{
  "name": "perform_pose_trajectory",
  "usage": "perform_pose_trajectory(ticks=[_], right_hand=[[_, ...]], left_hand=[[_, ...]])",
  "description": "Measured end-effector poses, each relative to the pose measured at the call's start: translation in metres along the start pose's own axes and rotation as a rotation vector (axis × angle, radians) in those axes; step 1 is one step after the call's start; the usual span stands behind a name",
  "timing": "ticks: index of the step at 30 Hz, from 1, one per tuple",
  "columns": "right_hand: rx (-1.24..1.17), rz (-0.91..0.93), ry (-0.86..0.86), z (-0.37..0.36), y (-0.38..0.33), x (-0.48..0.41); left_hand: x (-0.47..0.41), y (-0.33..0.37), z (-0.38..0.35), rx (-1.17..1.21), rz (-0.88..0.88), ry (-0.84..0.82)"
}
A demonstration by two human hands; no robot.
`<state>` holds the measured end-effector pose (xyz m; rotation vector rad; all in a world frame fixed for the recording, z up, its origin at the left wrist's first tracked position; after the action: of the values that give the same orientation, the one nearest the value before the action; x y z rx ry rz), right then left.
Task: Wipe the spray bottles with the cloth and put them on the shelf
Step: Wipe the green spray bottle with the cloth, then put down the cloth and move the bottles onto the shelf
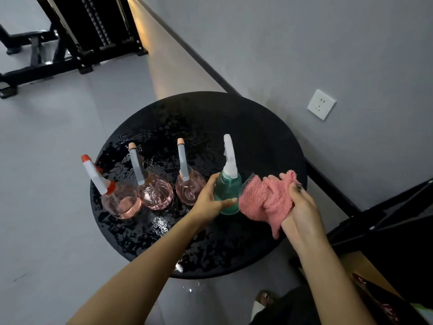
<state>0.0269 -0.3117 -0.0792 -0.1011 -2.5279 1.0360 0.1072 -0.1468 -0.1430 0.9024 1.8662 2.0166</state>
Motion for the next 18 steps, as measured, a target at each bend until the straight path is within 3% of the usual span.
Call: perform_pose_trajectory(ticks=[11, 18], right_hand=[[-0.04, -0.129, -0.049, -0.006, 0.011, 0.004], [0.07, -0.069, -0.132, -0.013, 0.003, 0.01]], left_hand=[[-0.019, 0.0, 0.007, -0.149, 0.029, 0.045], [-0.003, 0.025, 0.008, -0.307, 0.08, 0.173]])
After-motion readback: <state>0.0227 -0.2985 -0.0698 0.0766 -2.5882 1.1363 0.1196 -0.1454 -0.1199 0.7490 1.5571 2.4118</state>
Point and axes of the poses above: each hand's wrist, its own x-axis away from the middle knuckle, its own z-axis out of the back of the hand, y = z × x, the point moved 10 cm from there along -x, towards the middle knuckle, and after that the axes turned 12 degrees about -y, right-handed, at the moved point
